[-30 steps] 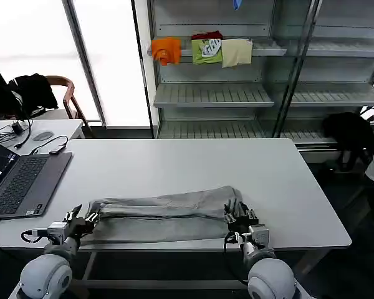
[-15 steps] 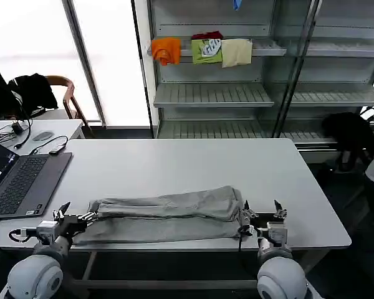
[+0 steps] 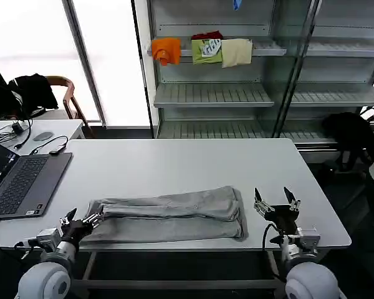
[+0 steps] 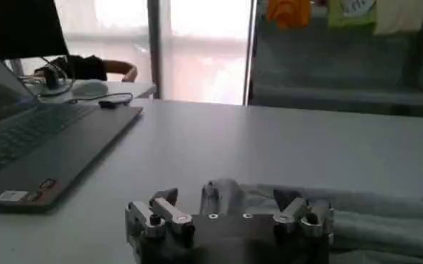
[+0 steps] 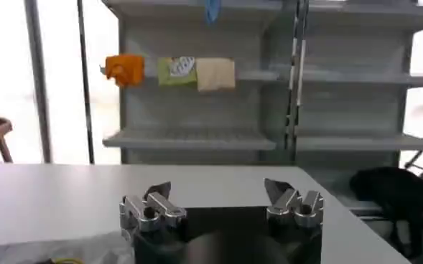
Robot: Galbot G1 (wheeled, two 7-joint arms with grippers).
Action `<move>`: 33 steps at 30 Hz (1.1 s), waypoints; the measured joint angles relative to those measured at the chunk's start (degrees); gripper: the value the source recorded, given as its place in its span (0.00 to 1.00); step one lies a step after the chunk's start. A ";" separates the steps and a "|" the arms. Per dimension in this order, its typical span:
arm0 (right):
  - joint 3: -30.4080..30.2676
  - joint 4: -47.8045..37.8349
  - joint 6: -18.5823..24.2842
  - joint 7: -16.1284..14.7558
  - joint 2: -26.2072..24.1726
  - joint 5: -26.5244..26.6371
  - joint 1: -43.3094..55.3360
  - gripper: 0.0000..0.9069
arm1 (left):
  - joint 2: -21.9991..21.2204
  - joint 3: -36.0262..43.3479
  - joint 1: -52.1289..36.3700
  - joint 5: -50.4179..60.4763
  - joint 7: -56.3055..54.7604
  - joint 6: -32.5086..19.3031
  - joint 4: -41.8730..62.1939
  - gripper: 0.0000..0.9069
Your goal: Fold and organize the clothes.
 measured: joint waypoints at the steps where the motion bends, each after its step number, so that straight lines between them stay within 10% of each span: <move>1: 0.59 0.11 0.76 -0.85 -0.16 0.14 -0.43 1.00 | -0.51 0.12 -0.08 -0.14 0.01 -0.37 0.33 1.00; 7: 4.12 0.31 4.35 -4.60 -0.86 1.15 -3.05 1.00 | -2.71 0.32 -0.71 -1.00 0.47 -2.41 2.53 0.87; 13: 6.31 0.76 6.62 -6.88 -0.98 1.50 -4.73 1.00 | -4.07 0.55 -0.74 -1.47 0.94 -3.93 4.66 0.03; 33: 9.29 0.07 10.76 -8.83 -0.51 1.89 -7.67 1.00 | -5.89 2.81 -1.06 -1.20 3.03 -6.35 5.60 0.00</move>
